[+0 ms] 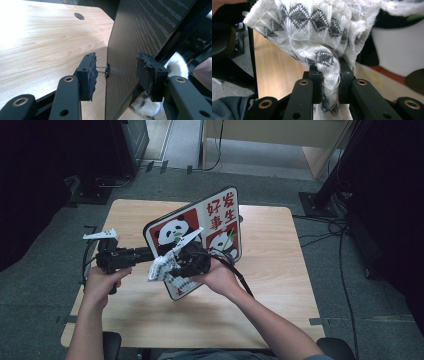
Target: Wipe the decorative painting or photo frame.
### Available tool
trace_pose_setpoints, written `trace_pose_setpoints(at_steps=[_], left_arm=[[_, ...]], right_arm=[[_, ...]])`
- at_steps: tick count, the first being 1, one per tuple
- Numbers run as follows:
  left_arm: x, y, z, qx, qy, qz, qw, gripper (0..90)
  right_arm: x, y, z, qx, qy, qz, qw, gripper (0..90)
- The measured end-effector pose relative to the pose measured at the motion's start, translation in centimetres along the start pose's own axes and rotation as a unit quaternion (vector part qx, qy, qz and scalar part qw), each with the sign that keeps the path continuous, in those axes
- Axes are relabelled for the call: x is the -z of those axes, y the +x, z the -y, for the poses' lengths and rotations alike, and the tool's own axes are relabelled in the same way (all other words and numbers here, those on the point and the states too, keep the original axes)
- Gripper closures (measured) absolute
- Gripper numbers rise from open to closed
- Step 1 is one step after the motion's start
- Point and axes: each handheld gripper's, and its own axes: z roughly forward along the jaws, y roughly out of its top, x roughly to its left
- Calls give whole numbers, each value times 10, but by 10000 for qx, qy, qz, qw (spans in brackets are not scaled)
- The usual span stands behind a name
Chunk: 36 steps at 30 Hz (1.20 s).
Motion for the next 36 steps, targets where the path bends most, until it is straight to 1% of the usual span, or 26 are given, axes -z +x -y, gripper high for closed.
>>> trace_pose_setpoints(at_steps=[8, 24, 31, 36], left_arm=[[0, 0, 0, 12, -14, -1, 10000, 500], [0, 1, 1, 44, -12, -8, 10000, 497], [0, 1, 1, 25, -8, -14, 10000, 494], [-1, 1, 1, 25, -7, -26, 10000, 489]], right_arm=[[-9, -1, 9, -35, 57, -82, 9999, 793], [-29, -1, 32, 38, 181, -167, 9997, 791], [-37, -2, 42, -6, 233, -184, 9996, 791], [-43, -3, 50, -93, 259, -246, 9993, 792]])
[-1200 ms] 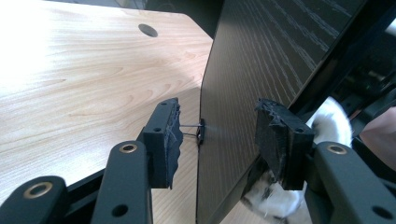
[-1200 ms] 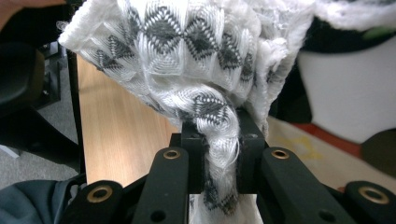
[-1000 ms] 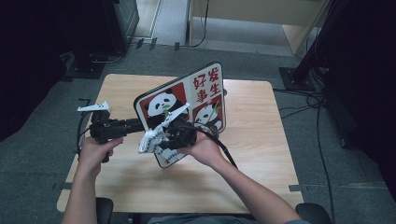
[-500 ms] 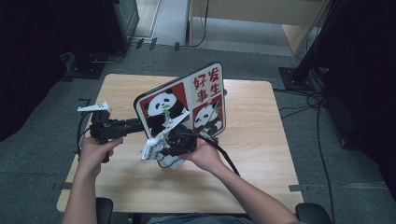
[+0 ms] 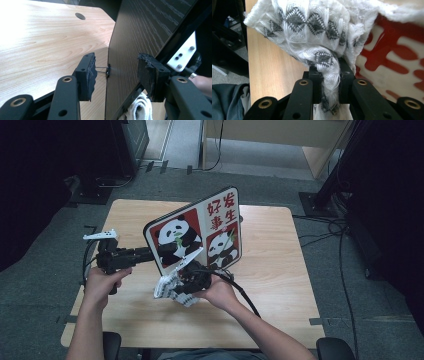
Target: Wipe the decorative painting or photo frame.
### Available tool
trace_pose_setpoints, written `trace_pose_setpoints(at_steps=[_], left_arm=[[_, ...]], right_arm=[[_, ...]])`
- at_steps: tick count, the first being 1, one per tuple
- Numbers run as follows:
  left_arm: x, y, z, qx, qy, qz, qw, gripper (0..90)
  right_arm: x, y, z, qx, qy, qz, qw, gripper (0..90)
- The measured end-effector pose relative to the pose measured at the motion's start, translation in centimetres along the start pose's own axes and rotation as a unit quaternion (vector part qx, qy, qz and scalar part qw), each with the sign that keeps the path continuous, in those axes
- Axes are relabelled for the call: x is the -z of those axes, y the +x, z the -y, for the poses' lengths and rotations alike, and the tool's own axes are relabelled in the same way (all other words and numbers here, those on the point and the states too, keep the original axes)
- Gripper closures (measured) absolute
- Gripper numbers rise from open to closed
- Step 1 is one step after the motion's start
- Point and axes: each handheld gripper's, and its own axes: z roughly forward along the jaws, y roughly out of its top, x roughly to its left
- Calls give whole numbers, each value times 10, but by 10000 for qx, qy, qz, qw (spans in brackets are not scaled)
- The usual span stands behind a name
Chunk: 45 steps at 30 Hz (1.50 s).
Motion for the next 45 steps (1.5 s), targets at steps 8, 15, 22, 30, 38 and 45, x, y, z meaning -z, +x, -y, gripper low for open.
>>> trace_pose_setpoints(at_steps=[8, 15, 22, 30, 38, 45], left_arm=[[0, 0, 0, 1, 16, -16, 10000, 482], [-1, 1, 0, 22, 58, -32, 10000, 464], [-1, 1, 1, 26, 55, -51, 10000, 448], [-1, 1, 1, 13, 42, -71, 10000, 440], [0, 1, 1, 0, 52, -72, 10000, 436], [4, 2, 0, 9, 38, -141, 9999, 431]], right_arm=[[-10, -3, 11, -53, 148, -17, 9999, 793], [-9, -3, 13, -114, 184, -19, 9998, 797], [0, -1, 11, -126, 161, -58, 9998, 801], [30, 1, -5, -166, -50, -11, 9998, 802], [59, 6, -29, -101, -182, 38, 9998, 801], [77, 18, -52, 24, -183, 34, 9998, 800]])
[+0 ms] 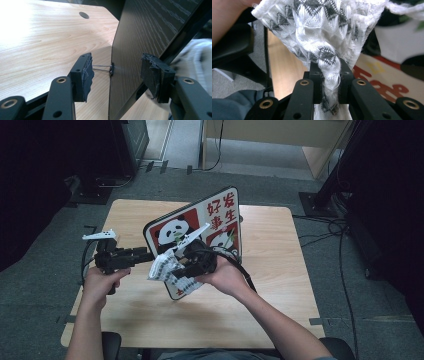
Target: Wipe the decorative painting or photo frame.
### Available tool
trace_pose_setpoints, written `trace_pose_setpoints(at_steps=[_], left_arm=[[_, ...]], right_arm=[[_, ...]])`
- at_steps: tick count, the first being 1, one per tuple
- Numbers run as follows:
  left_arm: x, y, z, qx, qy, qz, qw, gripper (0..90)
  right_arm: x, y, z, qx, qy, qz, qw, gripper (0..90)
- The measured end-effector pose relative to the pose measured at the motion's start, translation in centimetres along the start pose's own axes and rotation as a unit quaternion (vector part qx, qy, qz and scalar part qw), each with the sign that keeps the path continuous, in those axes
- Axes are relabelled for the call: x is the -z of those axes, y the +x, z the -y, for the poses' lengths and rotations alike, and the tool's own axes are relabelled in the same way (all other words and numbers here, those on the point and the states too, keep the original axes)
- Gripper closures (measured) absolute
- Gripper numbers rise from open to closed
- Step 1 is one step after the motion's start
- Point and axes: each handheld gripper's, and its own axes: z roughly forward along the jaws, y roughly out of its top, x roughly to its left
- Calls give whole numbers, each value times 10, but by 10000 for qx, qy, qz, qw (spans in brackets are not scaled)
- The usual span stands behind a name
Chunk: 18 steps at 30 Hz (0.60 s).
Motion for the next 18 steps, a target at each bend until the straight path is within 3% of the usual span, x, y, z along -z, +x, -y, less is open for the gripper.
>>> trace_pose_setpoints(at_steps=[8, 12, 18], left_arm=[[12, 2, 0, 12, -42, -153, 9999, 425], [18, 2, 0, 7, 22, -378, 9993, 423], [25, 2, 1, 21, -41, -374, 9993, 420]], right_arm=[[10, 18, -25, 233, 7, -51, 9997, 800], [14, 28, -40, 373, 4, -92, 9993, 800], [13, 40, -56, 549, 44, -222, 9982, 799]])
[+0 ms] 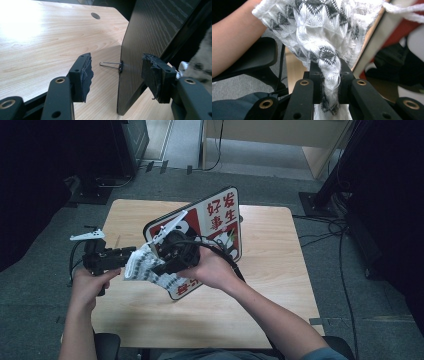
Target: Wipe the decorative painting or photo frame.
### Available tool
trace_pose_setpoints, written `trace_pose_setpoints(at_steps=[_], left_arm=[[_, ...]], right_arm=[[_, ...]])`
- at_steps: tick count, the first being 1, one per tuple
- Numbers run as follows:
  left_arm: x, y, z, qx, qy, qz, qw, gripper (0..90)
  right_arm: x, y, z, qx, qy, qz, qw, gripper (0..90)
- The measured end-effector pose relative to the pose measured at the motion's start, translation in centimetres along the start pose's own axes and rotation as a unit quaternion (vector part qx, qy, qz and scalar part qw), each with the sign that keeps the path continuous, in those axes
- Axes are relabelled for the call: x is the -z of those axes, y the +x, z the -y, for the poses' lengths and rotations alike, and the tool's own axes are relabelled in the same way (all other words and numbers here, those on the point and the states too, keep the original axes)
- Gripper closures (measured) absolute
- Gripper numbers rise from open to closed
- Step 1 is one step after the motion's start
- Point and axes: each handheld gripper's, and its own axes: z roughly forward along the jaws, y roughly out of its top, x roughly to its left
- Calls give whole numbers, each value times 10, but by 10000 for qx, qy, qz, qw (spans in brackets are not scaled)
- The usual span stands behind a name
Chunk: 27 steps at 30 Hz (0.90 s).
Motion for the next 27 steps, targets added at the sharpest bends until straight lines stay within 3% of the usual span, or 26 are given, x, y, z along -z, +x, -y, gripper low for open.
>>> trace_pose_setpoints(at_steps=[12, 20, 27], left_arm=[[20, 7, 7, 131, -199, -102, 9997, 419], [25, 8, 9, 192, -278, -129, 9993, 418], [25, 9, 9, 188, -270, -137, 9994, 416]], right_arm=[[0, 7, -30, 197, -46, -7, 9998, 796], [10, -17, -42, -143, -229, 179, 9995, 796], [15, -23, -40, -381, -302, 232, 9985, 796]])
